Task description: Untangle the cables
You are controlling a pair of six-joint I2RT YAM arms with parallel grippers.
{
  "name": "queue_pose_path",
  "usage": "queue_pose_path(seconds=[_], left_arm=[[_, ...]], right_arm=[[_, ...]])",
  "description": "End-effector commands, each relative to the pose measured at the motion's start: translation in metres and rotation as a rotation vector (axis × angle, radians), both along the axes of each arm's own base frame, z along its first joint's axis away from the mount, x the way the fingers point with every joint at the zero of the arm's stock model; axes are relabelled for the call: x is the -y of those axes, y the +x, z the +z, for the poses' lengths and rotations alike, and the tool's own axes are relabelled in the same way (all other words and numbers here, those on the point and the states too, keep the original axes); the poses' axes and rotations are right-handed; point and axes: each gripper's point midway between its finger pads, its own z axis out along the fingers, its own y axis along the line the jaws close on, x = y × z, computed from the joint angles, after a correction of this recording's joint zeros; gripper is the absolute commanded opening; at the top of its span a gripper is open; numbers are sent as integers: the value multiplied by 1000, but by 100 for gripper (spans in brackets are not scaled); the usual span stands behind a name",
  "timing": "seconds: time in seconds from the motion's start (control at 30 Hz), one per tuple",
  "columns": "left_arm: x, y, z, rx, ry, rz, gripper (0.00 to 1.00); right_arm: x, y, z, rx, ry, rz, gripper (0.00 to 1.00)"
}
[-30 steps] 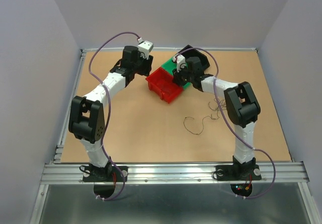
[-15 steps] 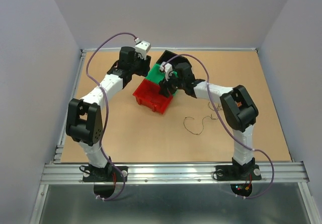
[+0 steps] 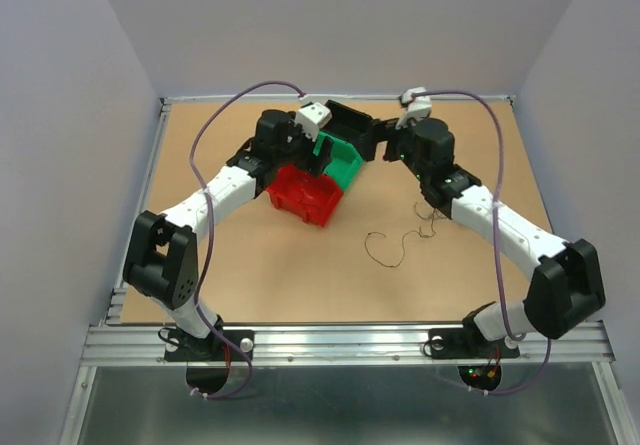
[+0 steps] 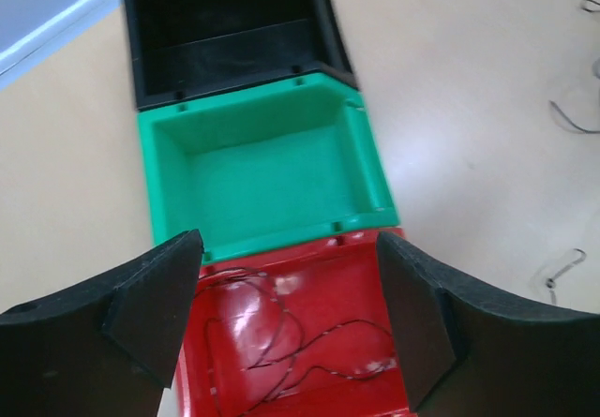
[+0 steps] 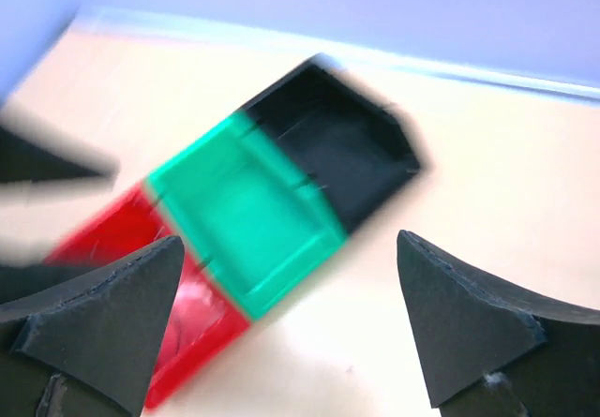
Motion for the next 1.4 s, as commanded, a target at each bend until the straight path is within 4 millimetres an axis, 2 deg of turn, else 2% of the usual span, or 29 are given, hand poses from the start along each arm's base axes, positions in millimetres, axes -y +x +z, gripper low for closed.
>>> queue_pose_path(seconds=[0.0,0.03,0.07,0.1,0.13,0.17,0.2,0.23,0.27,0.3,0.33,0.37,0.43,0.47,0.57,0.6,0.63,0.73,0.77,0.83,0.87,0.93,0.97,1.0,1.1,1.13,1.23,1.3,1.37], left_arm=[[54,-34,16,85,-2,-138,88],[65,-41,12,73,2,-163,88],[78,-50,6,58,12,-192,89],[97,-66,3,51,16,-240,89],[111,-71,-4,33,24,-265,90],[120,-79,-9,17,30,-292,92],[137,-95,-12,6,32,-342,94],[149,-100,-19,-9,41,-368,95],[157,-106,-25,-18,50,-388,96],[173,-118,-23,-13,52,-422,96],[183,-123,-37,-33,75,-438,97],[191,-129,-44,-38,93,-456,97],[212,-141,-58,-49,122,-484,97],[218,-147,-64,-57,137,-498,97],[237,-159,-81,-75,167,-526,97],[240,-155,-81,-59,179,-506,96],[242,-153,-93,-68,202,-490,96],[246,-147,-107,-74,232,-472,95],[247,-147,-110,-74,236,-479,93],[247,-150,-117,-98,251,-492,79],[247,-151,-118,-100,257,-499,55],[246,-148,-115,-88,262,-488,30],[244,-147,-113,-83,265,-481,12],[243,-146,-109,-74,261,-472,0],[236,-142,-82,-29,232,-454,0],[233,-140,-74,-15,222,-447,0],[216,-137,-29,38,160,-424,0],[203,-130,-4,59,118,-400,0],[196,-126,10,64,88,-390,0]], right_arm=[[115,2,21,11,194,-514,100],[127,-2,24,12,249,-558,100],[148,-6,27,24,275,-613,100],[164,-13,20,23,283,-669,100],[176,-23,29,46,317,-710,100],[186,-28,31,55,326,-750,100],[199,-35,27,62,326,-813,100],[207,-44,38,90,360,-839,100],[216,-51,39,105,370,-881,100],[221,-59,35,109,381,-902,100],[224,-65,40,127,421,-911,100],[229,-79,54,168,464,-906,100],[230,-91,56,185,476,-882,100],[232,-101,67,218,503,-866,100],[236,-113,69,239,495,-863,100],[239,-117,70,247,496,-867,100],[240,-119,71,250,495,-871,100],[238,-119,71,244,491,-857,100],[236,-118,70,240,487,-848,100],[234,-117,70,237,487,-835,100],[233,-117,70,237,487,-833,100],[233,-118,69,236,481,-827,100],[232,-118,70,237,474,-821,100],[228,-117,70,234,469,-795,100],[215,-114,73,231,428,-712,100],[201,-112,74,220,414,-629,100],[171,-107,76,216,364,-454,100],[159,-107,77,229,350,-380,99],[156,-108,79,245,346,-354,99]])
